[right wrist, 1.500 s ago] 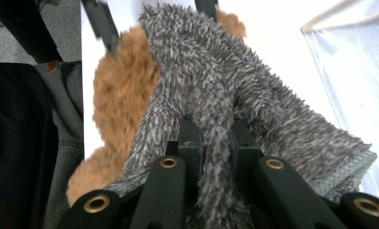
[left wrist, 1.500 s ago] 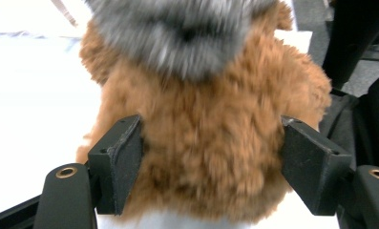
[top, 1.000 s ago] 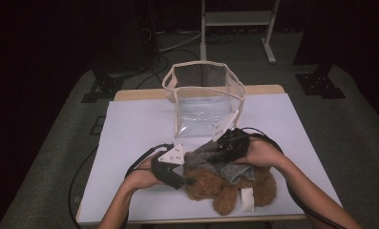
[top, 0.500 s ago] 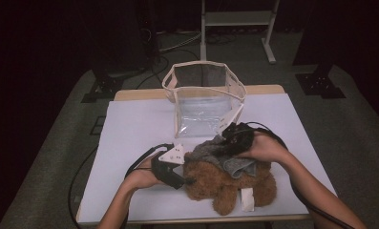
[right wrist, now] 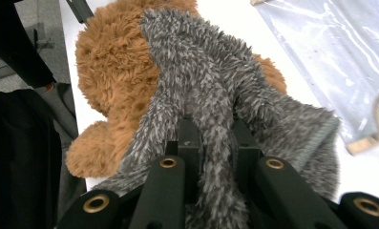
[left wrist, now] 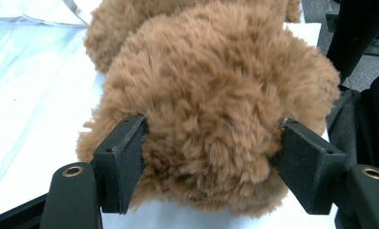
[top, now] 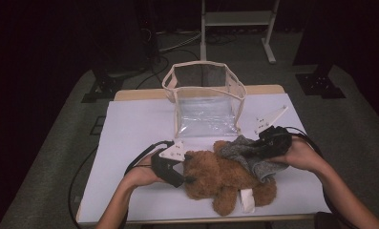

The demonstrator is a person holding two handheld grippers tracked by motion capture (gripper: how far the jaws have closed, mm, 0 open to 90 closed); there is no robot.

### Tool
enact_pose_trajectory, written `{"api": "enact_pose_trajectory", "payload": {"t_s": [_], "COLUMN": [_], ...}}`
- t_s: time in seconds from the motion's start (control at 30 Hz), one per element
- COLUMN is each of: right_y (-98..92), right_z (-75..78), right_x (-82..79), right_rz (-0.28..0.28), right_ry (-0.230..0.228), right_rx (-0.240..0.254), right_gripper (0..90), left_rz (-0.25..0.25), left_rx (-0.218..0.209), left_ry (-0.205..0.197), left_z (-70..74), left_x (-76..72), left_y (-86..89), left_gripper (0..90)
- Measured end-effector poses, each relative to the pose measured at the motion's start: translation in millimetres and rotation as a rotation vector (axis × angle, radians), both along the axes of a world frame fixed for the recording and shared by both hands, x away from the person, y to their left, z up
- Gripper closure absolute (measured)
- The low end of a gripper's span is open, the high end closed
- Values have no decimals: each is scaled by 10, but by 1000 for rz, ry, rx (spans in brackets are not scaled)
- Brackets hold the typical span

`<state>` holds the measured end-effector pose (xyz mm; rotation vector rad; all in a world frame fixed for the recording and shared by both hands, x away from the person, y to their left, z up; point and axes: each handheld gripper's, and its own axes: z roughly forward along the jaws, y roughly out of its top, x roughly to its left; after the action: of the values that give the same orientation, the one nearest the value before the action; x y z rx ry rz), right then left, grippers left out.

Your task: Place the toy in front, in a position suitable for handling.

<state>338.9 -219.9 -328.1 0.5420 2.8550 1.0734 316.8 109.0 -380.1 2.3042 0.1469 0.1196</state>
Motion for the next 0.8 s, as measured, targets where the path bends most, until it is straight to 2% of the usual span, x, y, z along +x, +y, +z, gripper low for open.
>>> {"api": "enact_pose_trajectory", "payload": {"t_s": [0.1, 0.13, 0.27, 0.33, 0.4, 0.5, 0.63, 0.7, 0.8], "right_y": [59, 88, 222, 251, 222, 118, -10, -63, -59], "right_z": [-43, -57, -119, -128, -117, -26, 93, 125, 74], "right_x": [-26, -39, -98, -126, -123, -111, -84, -70, -56], "right_rz": [13, 22, 66, 70, 70, 50, 16, -4, -2], "right_ry": [2, 6, 6, 1, -7, -27, -56, -54, -43], "right_rx": [10, 17, 20, 30, 45, 78, 83, 88, 63], "right_gripper": [787, 787, 787, 786, 786, 785, 785, 785, 785], "left_rz": [-9, -19, -40, -44, -36, -40, -45, -45, -44], "left_rx": [-28, -26, 10, 27, 23, 38, 44, 41, 36], "left_ry": [-7, -18, -20, -18, -7, -12, -10, -12, -14], "left_z": [93, 123, 104, 64, 49, 40, 42, 40, 48], "left_x": [-24, -28, -38, -46, -50, -64, -64, -62, -53], "left_y": [-41, -77, -202, -225, -217, -225, -220, -213, -198], "left_gripper": [293, 294, 293, 296, 311, 320, 321, 321, 320]}}
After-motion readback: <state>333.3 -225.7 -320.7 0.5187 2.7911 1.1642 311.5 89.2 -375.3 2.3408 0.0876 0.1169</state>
